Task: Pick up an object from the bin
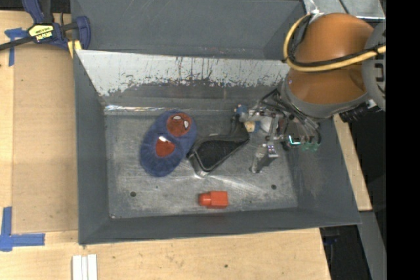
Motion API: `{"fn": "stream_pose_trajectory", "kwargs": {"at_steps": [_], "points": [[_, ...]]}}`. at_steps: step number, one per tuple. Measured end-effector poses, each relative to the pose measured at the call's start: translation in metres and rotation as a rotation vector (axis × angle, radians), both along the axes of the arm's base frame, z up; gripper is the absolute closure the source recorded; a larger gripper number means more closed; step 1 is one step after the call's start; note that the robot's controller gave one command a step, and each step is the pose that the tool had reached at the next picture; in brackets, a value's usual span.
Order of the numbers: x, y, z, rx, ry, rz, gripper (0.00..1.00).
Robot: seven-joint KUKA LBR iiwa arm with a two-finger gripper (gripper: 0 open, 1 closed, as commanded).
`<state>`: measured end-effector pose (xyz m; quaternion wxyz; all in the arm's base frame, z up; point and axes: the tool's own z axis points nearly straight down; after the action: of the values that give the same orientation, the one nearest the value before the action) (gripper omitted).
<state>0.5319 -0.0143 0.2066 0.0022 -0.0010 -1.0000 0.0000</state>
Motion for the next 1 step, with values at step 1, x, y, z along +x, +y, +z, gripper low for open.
{"fn": "stream_pose_trajectory", "kwargs": {"at_steps": [1], "points": [[-0.0045,-0.0110,-0.0902,-0.001,-0.014,0.149,0.00]]}}
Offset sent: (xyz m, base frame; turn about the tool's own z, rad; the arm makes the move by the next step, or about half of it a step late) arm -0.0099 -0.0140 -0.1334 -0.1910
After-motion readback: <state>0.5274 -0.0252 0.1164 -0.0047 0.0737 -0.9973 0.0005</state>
